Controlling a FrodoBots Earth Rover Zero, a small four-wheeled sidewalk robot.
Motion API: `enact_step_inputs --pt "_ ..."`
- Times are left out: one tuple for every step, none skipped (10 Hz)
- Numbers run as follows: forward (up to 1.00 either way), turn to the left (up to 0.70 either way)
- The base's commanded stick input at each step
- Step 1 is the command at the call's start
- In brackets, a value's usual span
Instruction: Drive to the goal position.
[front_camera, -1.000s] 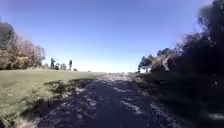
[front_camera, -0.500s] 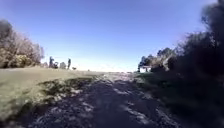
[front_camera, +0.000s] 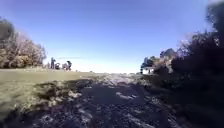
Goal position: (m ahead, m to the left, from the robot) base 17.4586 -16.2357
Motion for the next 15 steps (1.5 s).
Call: enact_step_inputs --pt "0.50 0.00" --pt "0.50 0.00" --pt "0.50 0.00" --pt "0.50 0.00" --pt "0.50 0.00" --pt "0.50 0.00" --pt "0.50 0.00" --pt "0.50 0.00" --pt "0.50 0.00" --pt "0.50 0.00" --pt "0.50 0.00" --pt "0.50 0.00" --pt "0.50 0.00" --pt "0.50 0.00" --pt "0.50 0.00"
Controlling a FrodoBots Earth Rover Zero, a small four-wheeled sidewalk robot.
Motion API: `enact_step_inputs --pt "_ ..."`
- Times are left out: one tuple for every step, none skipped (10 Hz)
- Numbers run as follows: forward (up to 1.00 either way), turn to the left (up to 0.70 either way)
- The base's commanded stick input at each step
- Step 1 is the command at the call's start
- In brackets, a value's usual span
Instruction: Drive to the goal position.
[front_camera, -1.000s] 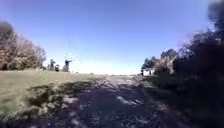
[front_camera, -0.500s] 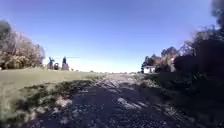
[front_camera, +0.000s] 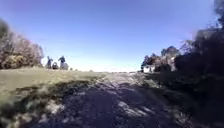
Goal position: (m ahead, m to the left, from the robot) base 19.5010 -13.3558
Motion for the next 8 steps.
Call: enact_step_inputs --pt "0.50 0.00" --pt "0.50 0.00" --pt "0.50 0.00" --pt "0.50 0.00" --pt "0.50 0.00" --pt "0.50 0.00" --pt "0.50 0.00" --pt "0.50 0.00"
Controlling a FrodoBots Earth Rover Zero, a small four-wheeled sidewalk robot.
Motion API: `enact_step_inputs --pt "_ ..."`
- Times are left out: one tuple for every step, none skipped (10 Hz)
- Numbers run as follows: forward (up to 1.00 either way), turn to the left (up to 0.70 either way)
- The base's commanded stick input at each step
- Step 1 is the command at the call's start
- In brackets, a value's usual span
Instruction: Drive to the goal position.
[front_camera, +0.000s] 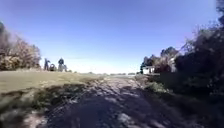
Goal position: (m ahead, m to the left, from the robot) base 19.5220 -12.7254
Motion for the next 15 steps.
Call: enact_step_inputs --pt "0.50 0.00" --pt "0.50 0.00" --pt "0.50 0.00" --pt "0.50 0.00" --pt "0.50 0.00" --pt "0.50 0.00" --pt "0.50 0.00" --pt "0.50 0.00" --pt "0.50 0.00" --pt "0.50 0.00" --pt "0.50 0.00" --pt "0.50 0.00" --pt "0.50 0.00" --pt "0.50 0.00" --pt "0.50 0.00"
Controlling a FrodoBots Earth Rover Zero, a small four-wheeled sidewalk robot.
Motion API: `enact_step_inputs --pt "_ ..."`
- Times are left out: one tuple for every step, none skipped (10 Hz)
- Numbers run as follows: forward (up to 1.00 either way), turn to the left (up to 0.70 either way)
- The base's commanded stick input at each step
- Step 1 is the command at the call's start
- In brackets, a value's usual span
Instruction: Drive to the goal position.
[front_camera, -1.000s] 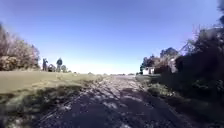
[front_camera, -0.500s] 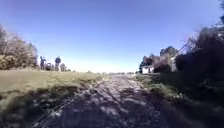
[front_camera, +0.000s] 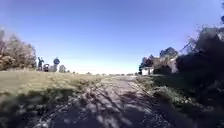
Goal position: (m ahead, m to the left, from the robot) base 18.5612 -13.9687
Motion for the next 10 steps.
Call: enact_step_inputs --pt "0.50 0.00" --pt "0.50 0.00" --pt "0.50 0.00" --pt "0.50 0.00" --pt "0.50 0.00" --pt "0.50 0.00" --pt "0.50 0.00" --pt "0.50 0.00" --pt "0.50 0.00" --pt "0.50 0.00"
